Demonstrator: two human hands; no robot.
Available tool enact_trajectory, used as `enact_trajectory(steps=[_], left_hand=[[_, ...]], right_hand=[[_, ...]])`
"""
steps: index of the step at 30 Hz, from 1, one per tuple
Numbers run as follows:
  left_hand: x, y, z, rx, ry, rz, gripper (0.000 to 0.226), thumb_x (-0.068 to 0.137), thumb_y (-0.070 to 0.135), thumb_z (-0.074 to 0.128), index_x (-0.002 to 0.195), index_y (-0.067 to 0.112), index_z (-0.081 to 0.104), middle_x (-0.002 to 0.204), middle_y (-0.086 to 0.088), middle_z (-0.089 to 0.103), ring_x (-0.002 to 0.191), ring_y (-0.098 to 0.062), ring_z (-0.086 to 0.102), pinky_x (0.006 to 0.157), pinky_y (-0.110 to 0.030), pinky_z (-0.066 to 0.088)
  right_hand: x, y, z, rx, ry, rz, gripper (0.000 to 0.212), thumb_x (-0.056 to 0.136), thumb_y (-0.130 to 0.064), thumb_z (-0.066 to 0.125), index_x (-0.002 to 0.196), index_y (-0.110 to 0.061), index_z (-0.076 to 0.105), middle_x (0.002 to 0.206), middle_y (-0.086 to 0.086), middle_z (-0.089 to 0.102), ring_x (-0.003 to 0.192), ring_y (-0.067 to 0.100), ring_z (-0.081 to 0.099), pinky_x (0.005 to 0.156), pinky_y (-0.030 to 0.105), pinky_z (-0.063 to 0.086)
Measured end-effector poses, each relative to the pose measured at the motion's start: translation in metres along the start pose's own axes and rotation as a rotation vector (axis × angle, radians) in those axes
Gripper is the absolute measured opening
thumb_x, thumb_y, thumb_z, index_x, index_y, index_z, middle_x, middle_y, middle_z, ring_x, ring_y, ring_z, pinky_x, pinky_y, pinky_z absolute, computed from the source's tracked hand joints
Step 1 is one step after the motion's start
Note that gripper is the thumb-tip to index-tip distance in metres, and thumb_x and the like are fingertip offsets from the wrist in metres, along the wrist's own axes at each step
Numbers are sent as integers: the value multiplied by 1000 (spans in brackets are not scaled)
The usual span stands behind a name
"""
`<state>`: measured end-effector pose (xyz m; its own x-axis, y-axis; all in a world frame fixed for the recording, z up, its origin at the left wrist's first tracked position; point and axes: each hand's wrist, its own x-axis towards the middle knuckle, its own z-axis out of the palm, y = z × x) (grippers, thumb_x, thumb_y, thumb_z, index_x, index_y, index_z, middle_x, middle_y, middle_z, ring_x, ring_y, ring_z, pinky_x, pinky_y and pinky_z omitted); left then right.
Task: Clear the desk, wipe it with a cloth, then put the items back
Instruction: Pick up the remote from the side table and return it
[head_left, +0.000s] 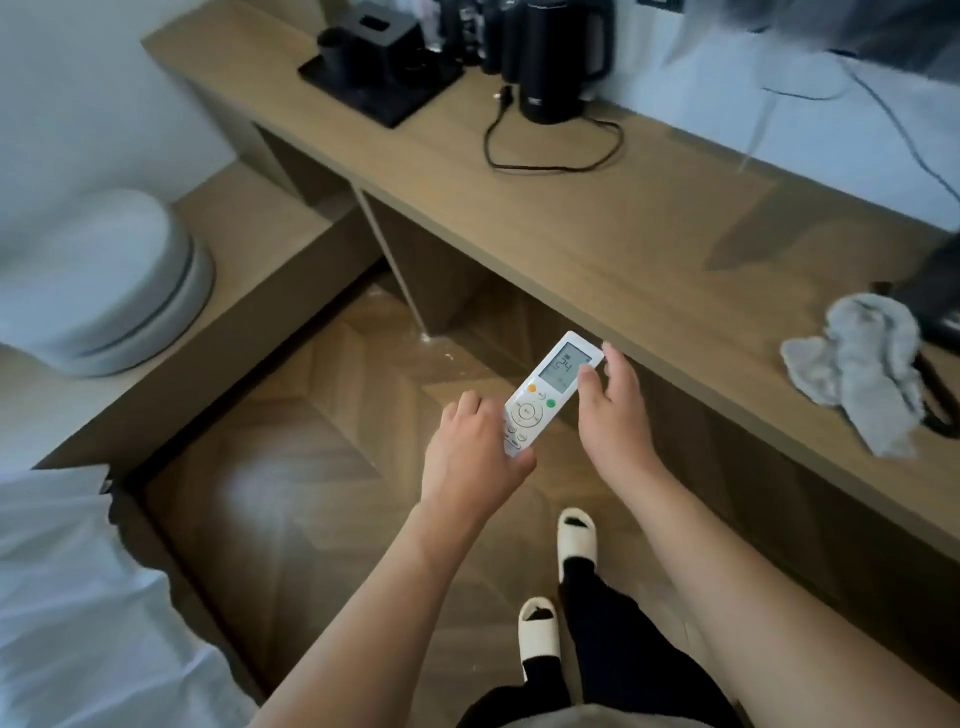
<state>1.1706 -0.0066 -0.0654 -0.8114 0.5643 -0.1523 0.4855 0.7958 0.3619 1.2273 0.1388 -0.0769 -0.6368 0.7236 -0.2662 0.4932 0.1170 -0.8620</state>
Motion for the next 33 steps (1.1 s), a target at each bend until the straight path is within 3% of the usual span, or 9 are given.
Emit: enact_trajectory(steps=[5,9,12,15,18,23,29,33], left_hand=[[58,-36,-19,-10,51,-93,44,81,46,68,115,19,59,106,6,50,101,-17,47,76,-31,51],[117,-53,-44,17,66,-164,41,82,47,66,112,19,59,106,7,50,100,-15,47,76,-32,52],[162,-64,-65,47,57,-173,43,84,47,66,117,20,58,109,7,50,100,-14,46,74,-28,50],[205,-75,-87,51,76,-169,49,85,46,69,125,21,57,113,6,52,97,-10,43,70,-23,44],[235,-91,-104,34,76,-189,50,85,46,71,127,22,57,113,7,52,94,-7,38,67,-20,38],[293,-136,-121,18,66,-218,47,84,46,70,123,22,58,110,7,49,94,-9,38,70,-24,42],[383,-208,-158,23,-9,-140,49,83,49,69,124,24,60,107,9,49,93,-9,41,69,-24,40],[447,-237,-190,21,-43,-74,51,83,48,69,127,23,61,112,6,52,98,-12,47,71,-25,41]], right_hand=[[60,-38,50,-20,-81,-76,47,105,-38,37,150,-23,35,146,-1,43,129,14,47,98,31,48],[118,-78,80,-35,-121,-126,43,105,-35,37,145,-19,42,140,2,48,126,16,49,105,42,46],[156,-106,95,-30,-140,-133,44,105,-32,35,145,-16,42,142,2,46,126,14,46,97,27,39],[190,-132,113,-39,-146,-149,44,105,-31,35,146,-16,41,144,2,45,127,14,44,91,22,32],[218,-153,135,-54,-165,-147,45,104,-32,35,146,-16,41,144,2,45,127,15,45,93,25,35],[266,-183,190,-36,-162,-132,47,100,-35,37,145,-20,44,142,0,47,127,18,48,105,44,45],[326,-227,260,-76,-104,-114,44,102,-34,39,144,-22,45,143,-1,47,129,18,47,102,38,44],[368,-263,290,-84,-82,-90,44,101,-41,37,143,-30,45,143,-7,47,127,13,46,99,41,47]])
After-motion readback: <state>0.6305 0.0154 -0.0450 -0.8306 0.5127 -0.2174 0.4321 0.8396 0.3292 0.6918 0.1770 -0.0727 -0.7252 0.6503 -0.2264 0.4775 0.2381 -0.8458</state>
